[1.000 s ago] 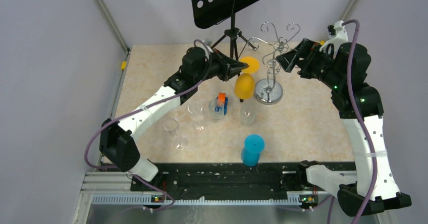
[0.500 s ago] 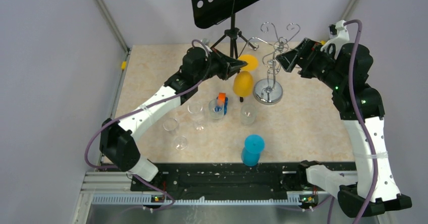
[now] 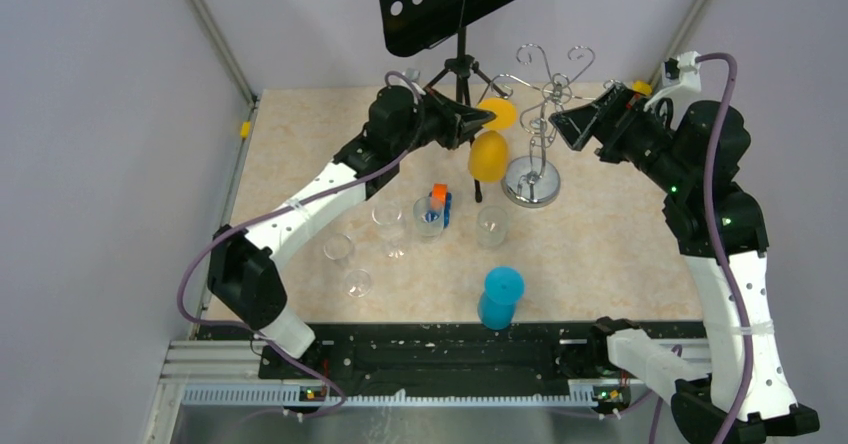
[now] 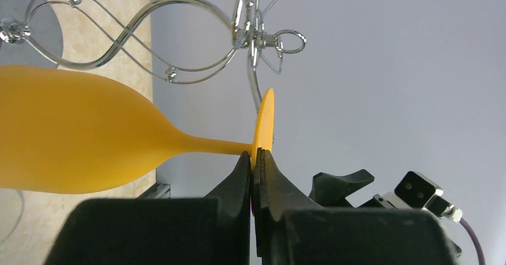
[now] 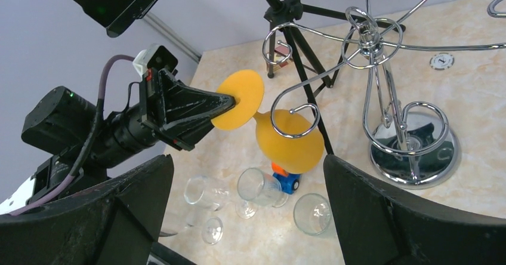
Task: Place the wine glass upside down on the wine glass rack
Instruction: Turn the wine glass upside down at the wine rack.
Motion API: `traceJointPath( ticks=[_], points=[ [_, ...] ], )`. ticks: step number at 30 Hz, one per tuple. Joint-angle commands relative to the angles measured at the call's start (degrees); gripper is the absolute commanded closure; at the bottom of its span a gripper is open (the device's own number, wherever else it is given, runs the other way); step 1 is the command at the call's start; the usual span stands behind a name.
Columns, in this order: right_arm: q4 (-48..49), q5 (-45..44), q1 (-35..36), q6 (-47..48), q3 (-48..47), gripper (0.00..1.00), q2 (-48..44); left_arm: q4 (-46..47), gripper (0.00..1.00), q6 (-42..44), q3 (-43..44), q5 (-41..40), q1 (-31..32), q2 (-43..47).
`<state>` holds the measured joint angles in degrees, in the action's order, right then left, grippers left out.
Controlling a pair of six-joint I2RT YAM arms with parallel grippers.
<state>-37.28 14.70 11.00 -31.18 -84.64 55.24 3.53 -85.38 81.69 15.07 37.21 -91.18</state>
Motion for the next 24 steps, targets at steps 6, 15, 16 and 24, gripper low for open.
traceJointPath(
  ticks=[6, 15, 16, 24],
  points=[
    [3.1, 1.1, -0.7, -1.3, -0.4, 0.01, -0.9, 5.2, 1.00, -2.3, 6.7, 0.1, 0.5, -3.2],
    [2.8, 1.1, -0.6, -1.4, -0.5, 0.01, -1.0, 6.0, 1.00, -3.1, 11.2, 1.1, 0.6, -6.9],
    [2.9, 1.0, -0.6, -1.4, -0.5, 0.01, -1.0, 6.0, 1.00, -3.1, 11.7, 1.3, 0.6, -7.3],
    [2.8, 0.3, -0.6, -1.8, -0.7, 0.01, -1.5, 6.5, 1.00, -4.4, 15.4, 2.5, 0.9, -10.6]
  ],
)
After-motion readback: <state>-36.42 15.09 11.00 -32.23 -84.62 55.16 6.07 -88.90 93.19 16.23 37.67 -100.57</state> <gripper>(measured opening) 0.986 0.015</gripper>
